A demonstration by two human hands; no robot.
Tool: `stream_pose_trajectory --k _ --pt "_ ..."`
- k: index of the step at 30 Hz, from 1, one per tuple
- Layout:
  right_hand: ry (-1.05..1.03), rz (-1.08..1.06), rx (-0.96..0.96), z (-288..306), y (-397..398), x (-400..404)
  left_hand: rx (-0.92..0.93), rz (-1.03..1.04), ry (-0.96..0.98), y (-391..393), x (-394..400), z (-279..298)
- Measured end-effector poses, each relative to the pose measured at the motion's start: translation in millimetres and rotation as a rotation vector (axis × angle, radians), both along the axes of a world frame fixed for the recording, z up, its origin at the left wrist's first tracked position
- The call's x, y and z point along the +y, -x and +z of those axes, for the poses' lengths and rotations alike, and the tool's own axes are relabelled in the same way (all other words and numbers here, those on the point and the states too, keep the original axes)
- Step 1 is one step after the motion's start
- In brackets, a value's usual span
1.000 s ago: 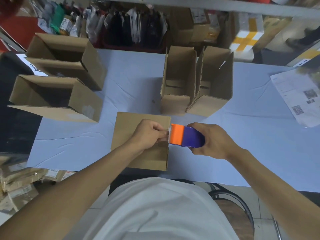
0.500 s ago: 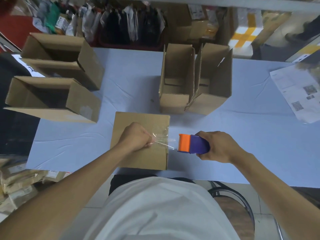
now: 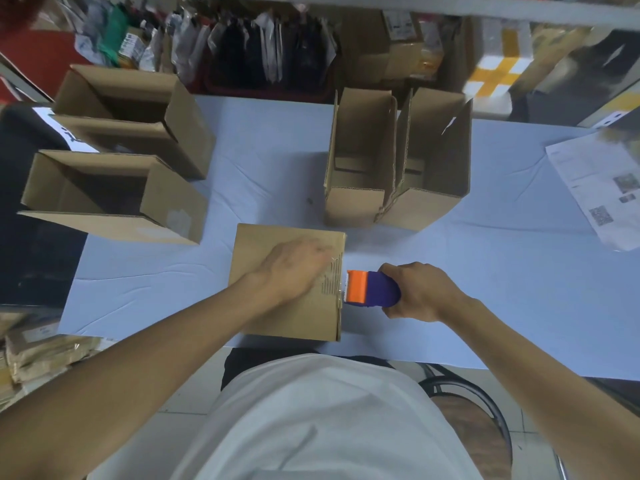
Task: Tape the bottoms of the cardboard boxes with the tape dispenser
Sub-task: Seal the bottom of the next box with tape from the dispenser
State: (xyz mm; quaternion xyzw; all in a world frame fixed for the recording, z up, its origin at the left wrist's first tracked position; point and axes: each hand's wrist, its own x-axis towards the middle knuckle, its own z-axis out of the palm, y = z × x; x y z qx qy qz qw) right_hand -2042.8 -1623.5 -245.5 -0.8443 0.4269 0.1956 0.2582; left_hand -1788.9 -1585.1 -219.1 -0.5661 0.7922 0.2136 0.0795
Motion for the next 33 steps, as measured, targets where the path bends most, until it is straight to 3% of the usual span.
stream_pose_trajectory --k 2,6,10,12,17,20,22,28,33 --pt "-0.075 -0.038 0.058 1 -11 -1 0.163 -0.189 -0.044 0 6 -3" --pt "-0.040 0.003 0.234 -1 -13 -4 0.075 -0.212 -0.095 -5 3 -10" --pt "-0.034 -0.159 0.065 1 5 -5 0.090 -0.060 -0.244 9 -2 -12" --pt "0.014 -0.247 -0.068 7 12 -3 0.192 -0.033 -0.285 9 -6 -7" --pt "0.042 -0.307 -0.300 26 20 10 0.722 0.633 -0.243 3 -8 -3" --pt "0.041 -0.267 -0.338 37 15 14 0.950 0.778 -0.499 13 0 -4" --pt "0.044 -0.249 -0.359 41 10 14 1.026 0.826 -0.537 15 4 -5" --pt "0.066 -0.195 -0.388 41 0 9 1.077 0.909 -0.517 12 9 -2" --pt "0.035 -0.145 -0.383 39 -4 7 0.951 0.971 -0.387 10 9 2"
